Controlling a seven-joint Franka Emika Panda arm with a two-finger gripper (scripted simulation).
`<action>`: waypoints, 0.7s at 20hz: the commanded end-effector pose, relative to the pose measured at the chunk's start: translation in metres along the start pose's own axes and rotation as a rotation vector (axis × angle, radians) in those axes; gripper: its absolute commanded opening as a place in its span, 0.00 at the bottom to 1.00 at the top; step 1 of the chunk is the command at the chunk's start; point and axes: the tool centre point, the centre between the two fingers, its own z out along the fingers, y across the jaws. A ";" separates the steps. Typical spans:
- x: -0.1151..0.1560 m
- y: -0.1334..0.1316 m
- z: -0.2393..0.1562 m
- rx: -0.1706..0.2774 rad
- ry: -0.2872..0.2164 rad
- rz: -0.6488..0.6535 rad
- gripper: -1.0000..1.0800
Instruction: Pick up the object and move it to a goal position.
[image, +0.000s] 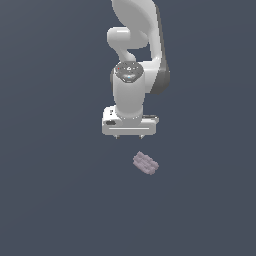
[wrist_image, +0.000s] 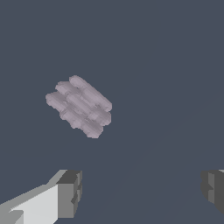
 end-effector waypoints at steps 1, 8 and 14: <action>0.000 0.000 0.000 0.000 0.000 0.000 0.96; -0.003 -0.023 0.002 0.018 -0.019 -0.027 0.96; -0.003 -0.027 0.002 0.021 -0.022 -0.034 0.96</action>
